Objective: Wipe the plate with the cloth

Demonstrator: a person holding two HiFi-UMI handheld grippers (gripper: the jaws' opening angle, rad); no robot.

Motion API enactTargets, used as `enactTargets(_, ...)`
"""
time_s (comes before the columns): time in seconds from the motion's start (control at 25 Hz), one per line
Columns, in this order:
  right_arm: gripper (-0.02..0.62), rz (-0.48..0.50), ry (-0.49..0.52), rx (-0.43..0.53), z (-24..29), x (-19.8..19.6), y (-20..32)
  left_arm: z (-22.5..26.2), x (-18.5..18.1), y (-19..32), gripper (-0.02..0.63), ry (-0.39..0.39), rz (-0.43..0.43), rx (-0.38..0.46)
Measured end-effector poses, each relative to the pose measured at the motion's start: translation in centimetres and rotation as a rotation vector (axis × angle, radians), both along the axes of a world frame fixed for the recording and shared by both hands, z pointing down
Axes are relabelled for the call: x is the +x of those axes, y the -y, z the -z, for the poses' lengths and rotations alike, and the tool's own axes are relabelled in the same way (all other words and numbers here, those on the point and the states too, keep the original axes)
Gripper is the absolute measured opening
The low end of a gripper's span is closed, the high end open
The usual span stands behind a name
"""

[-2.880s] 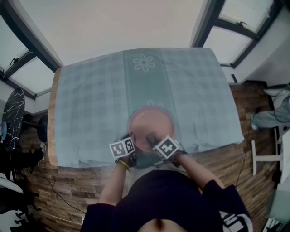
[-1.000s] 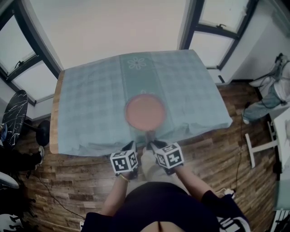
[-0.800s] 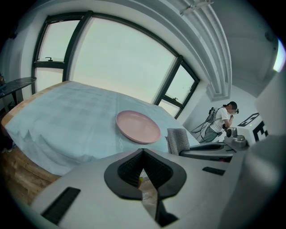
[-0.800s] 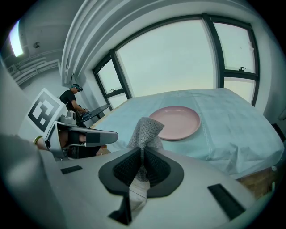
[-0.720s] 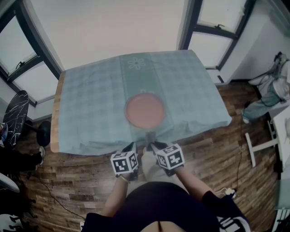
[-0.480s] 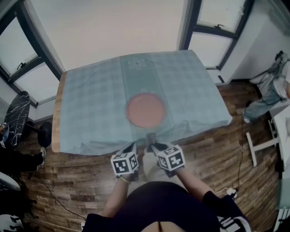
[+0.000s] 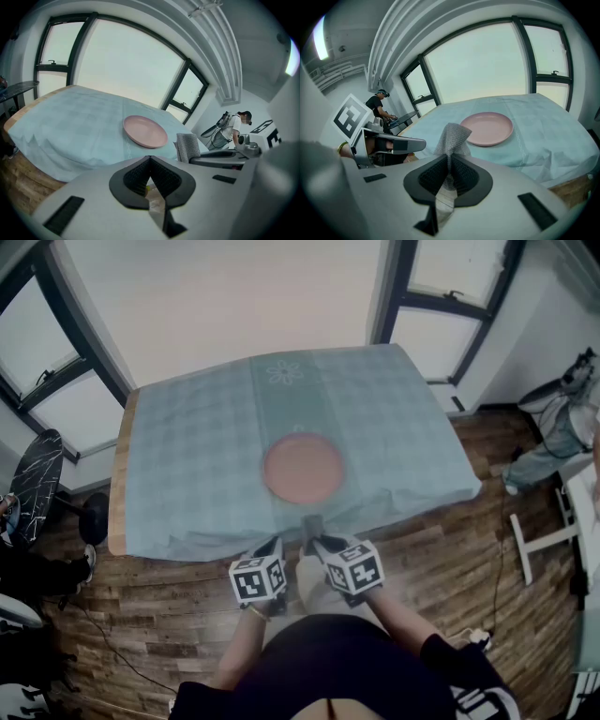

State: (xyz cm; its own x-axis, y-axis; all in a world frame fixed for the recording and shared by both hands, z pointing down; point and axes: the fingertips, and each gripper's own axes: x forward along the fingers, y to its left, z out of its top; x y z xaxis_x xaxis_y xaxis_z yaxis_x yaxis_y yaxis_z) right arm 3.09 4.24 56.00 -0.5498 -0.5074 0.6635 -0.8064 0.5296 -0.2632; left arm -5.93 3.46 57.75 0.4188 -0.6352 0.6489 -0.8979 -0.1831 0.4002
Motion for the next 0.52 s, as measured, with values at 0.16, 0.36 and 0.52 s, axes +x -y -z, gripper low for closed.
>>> enactTargets(0.16, 0.032, 0.000, 0.002, 0.005, 0.13, -0.01, 0.13, -0.03, -0.03, -0.01, 0.014, 0.004, -0.003, -0.002)
enactTargets(0.36, 0.032, 0.003, 0.005, 0.013, 0.21, 0.02, 0.05, -0.11, 0.09, -0.17, 0.014, -0.001, -0.004, -0.004)
enactTargets(0.52, 0.032, 0.006, 0.009, 0.020, 0.18, -0.05, 0.13, -0.14, 0.24, -0.11, 0.014, -0.002, -0.010, -0.006)
